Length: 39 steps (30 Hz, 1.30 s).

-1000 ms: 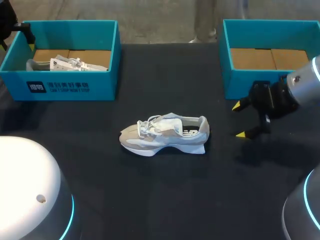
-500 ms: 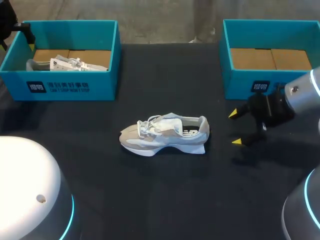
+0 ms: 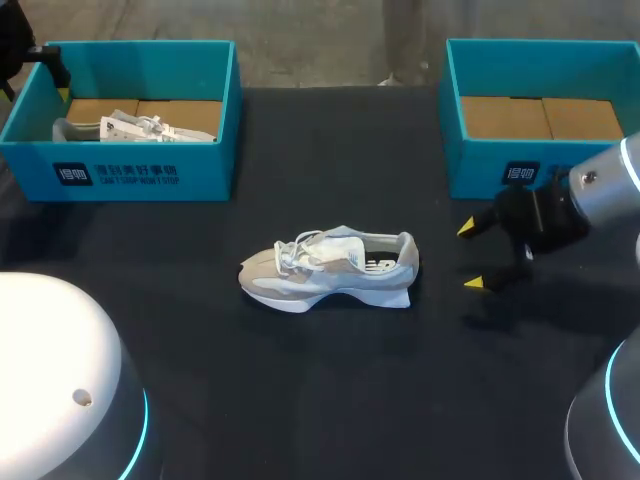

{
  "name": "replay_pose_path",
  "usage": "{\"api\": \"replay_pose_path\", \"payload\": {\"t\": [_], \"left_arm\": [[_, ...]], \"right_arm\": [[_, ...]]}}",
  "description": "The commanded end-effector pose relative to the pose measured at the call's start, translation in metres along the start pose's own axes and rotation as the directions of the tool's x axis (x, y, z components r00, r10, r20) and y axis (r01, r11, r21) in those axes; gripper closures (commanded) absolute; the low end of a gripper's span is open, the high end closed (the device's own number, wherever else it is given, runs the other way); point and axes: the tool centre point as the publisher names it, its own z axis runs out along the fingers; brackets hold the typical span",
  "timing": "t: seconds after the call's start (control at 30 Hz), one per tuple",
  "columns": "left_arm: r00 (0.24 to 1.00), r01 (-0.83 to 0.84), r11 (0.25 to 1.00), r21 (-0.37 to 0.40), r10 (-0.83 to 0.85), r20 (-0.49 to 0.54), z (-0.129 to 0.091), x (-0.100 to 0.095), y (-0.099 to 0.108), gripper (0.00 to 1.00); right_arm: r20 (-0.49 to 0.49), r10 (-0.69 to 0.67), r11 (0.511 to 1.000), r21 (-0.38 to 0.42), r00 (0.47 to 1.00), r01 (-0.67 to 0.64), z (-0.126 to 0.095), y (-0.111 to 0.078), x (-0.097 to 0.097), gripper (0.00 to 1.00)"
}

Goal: Take the shoe out of the shoebox, open the shoe tongue, remove and reinsert the insole, then place the shoe into the shoebox

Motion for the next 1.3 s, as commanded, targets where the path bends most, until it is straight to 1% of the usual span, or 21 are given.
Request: {"api": "replay_pose_path", "payload": {"t": [0.03,0.23,0.3,0.43,0.53,0.67,0.73,0.77,0.83,0.9,0.93,1.1,1.3], "left_arm": [[1.0,0.0,1.0,-0.001,0.0,0.0,0.0,0.0,0.0,0.0],[1.0,0.0,1.0,-0.001,0.0,0.0,0.0,0.0,0.0,0.0],[1.0,0.0,1.0,-0.001,0.0,0.0,0.0,0.0,0.0,0.0],[1.0,0.0,1.0,-0.001,0.0,0.0,0.0,0.0,0.0,0.0],[1.0,0.0,1.0,-0.001,0.0,0.0,0.0,0.0,0.0,0.0],[1.0,0.0,1.0,-0.001,0.0,0.0,0.0,0.0,0.0,0.0],[1.0,0.0,1.0,-0.001,0.0,0.0,0.0,0.0,0.0,0.0],[1.0,0.0,1.0,-0.001,0.0,0.0,0.0,0.0,0.0,0.0],[1.0,0.0,1.0,-0.001,0.0,0.0,0.0,0.0,0.0,0.0],[1.0,0.0,1.0,-0.001,0.0,0.0,0.0,0.0,0.0,0.0],[1.0,0.0,1.0,-0.001,0.0,0.0,0.0,0.0,0.0,0.0],[1.0,0.0,1.0,-0.001,0.0,0.0,0.0,0.0,0.0,0.0],[1.0,0.0,1.0,-0.001,0.0,0.0,0.0,0.0,0.0,0.0]], "right_arm": [[0.002,0.0,1.0,0.003,1.0,0.0,0.001,0.001,0.0,0.0],[0.009,0.024,1.0,-0.018,1.0,-0.024,0.002,-0.007,-0.001,0.0],[0.021,0.045,0.998,-0.041,0.999,-0.044,0.004,-0.009,0.0,0.0],[0.056,0.078,0.995,-0.061,0.995,-0.075,0.011,-0.013,0.002,0.0],[0.101,0.113,0.992,-0.07,0.988,-0.107,0.016,-0.008,0.003,0.0],[0.137,0.182,0.982,-0.069,0.974,-0.174,0.025,-0.003,0.003,0.0],[0.134,0.186,0.981,-0.078,0.973,-0.177,0.032,0.002,0.004,0.0],[0.135,0.194,0.98,-0.066,0.972,-0.187,0.033,0.001,0.005,0.0],[0.137,0.191,0.98,-0.085,0.972,-0.18,0.039,0.005,0.005,0.0],[0.133,0.183,0.982,-0.081,0.974,-0.173,0.045,0.008,0.005,0.0],[0.127,0.182,0.981,-0.094,0.975,-0.171,0.047,0.009,0.004,0.0],[0.111,0.165,0.984,-0.086,0.98,-0.156,0.058,0.013,-0.006,0.0],[0.094,0.147,0.986,-0.099,0.985,-0.138,0.07,0.018,-0.019,0.0]]}}
